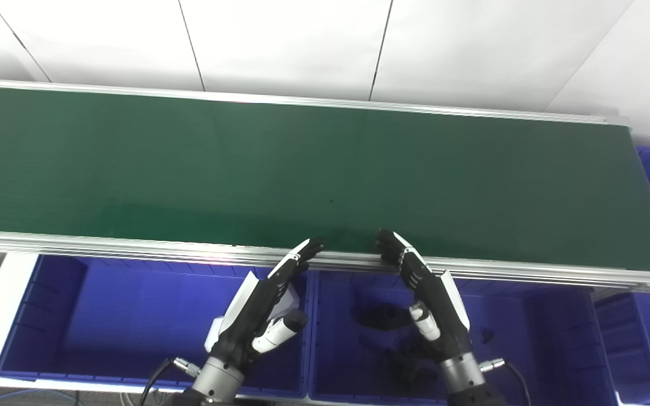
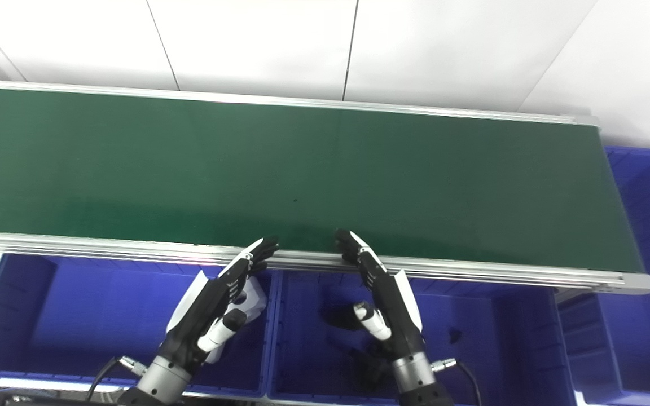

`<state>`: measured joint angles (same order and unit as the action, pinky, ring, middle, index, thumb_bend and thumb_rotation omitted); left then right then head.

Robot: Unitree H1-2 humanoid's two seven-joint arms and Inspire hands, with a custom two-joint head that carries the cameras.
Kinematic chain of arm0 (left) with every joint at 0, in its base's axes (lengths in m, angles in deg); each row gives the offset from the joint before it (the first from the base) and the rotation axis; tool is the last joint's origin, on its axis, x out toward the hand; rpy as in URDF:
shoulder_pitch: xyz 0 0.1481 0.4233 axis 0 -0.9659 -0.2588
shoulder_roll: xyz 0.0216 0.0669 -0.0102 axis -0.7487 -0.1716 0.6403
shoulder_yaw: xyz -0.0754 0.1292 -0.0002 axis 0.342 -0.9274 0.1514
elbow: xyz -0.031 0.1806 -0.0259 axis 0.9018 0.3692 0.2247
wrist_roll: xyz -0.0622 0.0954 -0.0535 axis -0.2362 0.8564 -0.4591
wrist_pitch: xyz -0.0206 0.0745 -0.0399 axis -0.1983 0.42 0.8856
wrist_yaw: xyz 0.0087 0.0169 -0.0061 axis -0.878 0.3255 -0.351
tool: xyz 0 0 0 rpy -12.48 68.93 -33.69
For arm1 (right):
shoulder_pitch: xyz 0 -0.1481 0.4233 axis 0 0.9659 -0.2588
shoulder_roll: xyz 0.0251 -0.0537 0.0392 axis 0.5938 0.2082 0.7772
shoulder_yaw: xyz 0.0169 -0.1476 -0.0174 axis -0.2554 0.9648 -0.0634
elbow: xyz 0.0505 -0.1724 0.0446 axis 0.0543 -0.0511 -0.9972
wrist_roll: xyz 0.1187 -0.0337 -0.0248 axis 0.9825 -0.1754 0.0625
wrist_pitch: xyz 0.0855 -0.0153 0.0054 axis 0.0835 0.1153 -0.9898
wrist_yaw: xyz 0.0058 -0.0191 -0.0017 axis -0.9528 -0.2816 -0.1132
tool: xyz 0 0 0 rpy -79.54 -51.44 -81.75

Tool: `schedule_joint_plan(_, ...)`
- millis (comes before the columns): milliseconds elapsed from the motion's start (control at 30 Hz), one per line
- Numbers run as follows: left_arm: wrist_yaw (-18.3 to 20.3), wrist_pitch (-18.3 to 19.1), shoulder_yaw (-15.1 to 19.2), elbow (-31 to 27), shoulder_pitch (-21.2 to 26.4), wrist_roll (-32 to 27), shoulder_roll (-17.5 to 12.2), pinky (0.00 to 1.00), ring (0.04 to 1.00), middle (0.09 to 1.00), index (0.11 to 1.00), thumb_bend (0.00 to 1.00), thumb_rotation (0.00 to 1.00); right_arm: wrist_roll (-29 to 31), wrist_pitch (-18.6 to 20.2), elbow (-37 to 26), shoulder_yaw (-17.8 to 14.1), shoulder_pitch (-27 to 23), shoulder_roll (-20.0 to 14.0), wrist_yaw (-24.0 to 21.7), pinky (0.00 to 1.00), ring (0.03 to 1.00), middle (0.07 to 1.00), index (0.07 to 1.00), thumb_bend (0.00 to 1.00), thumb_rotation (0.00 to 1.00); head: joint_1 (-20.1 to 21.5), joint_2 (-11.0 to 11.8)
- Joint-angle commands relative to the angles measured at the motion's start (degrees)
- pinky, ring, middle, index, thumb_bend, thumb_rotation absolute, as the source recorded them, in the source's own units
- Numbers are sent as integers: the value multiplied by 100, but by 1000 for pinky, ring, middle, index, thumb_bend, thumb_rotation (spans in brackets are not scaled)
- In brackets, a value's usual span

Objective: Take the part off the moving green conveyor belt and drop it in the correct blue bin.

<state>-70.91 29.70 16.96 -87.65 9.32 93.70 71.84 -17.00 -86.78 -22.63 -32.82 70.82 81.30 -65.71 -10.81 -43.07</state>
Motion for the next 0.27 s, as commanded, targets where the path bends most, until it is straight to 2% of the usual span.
schedule_joint_plan(0, -42, -233, 7, -87, -73, -57, -46, 917, 940, 920, 910, 855, 1000, -105, -348, -237, 147, 34, 2, 195, 829, 857, 872, 865, 980, 998, 20, 8)
schedule_joint_plan(233, -40, -296, 45, -52, -83, -118, -111, 923, 941, 918, 909, 860, 1000, -300, -350, -570, 638, 140, -240, 771, 804, 842, 856, 841, 991, 1000, 161, 43)
